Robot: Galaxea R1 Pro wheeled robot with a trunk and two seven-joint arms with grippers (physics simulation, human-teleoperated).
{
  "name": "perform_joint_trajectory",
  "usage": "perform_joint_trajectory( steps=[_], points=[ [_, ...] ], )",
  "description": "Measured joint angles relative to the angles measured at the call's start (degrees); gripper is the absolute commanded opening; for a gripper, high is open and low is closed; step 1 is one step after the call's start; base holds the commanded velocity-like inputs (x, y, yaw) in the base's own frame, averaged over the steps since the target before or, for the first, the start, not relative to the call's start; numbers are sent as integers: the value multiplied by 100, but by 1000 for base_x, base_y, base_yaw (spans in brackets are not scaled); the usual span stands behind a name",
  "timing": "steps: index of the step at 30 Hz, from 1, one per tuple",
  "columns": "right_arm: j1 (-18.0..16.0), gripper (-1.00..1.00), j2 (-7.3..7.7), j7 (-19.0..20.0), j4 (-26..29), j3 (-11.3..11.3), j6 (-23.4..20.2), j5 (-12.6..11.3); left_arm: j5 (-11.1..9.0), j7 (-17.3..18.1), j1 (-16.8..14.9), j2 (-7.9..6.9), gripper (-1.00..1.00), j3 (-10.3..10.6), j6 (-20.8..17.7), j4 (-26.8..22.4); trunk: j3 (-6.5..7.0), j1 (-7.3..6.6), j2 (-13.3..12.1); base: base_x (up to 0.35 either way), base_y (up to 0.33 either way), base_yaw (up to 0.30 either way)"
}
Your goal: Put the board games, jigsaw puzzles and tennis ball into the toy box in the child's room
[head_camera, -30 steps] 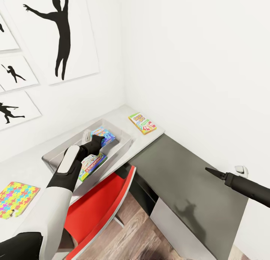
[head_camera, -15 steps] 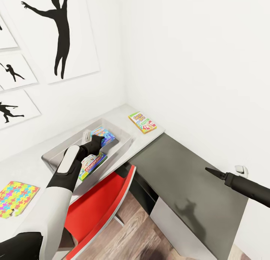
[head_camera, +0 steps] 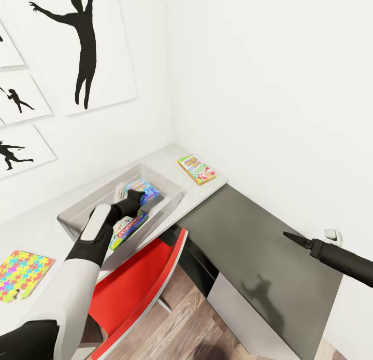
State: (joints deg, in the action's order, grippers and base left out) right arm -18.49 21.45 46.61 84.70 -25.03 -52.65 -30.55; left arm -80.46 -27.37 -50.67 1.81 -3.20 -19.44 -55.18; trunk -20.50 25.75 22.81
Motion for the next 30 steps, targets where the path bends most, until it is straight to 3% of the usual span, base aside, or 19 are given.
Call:
perform_joint_trajectory(
  steps=[11, 30],
  points=[
    [0, 100, -1, 2, 2, 3, 0, 0, 9, 337, 0, -55, -100, 1, 4, 308, 0, 0, 0, 0, 0, 0],
    [0, 100, -1, 3, 3, 4, 0, 0, 20, 389, -7, -71, -100, 9, 2, 359, 0, 0, 0, 0, 0, 0]
  ],
)
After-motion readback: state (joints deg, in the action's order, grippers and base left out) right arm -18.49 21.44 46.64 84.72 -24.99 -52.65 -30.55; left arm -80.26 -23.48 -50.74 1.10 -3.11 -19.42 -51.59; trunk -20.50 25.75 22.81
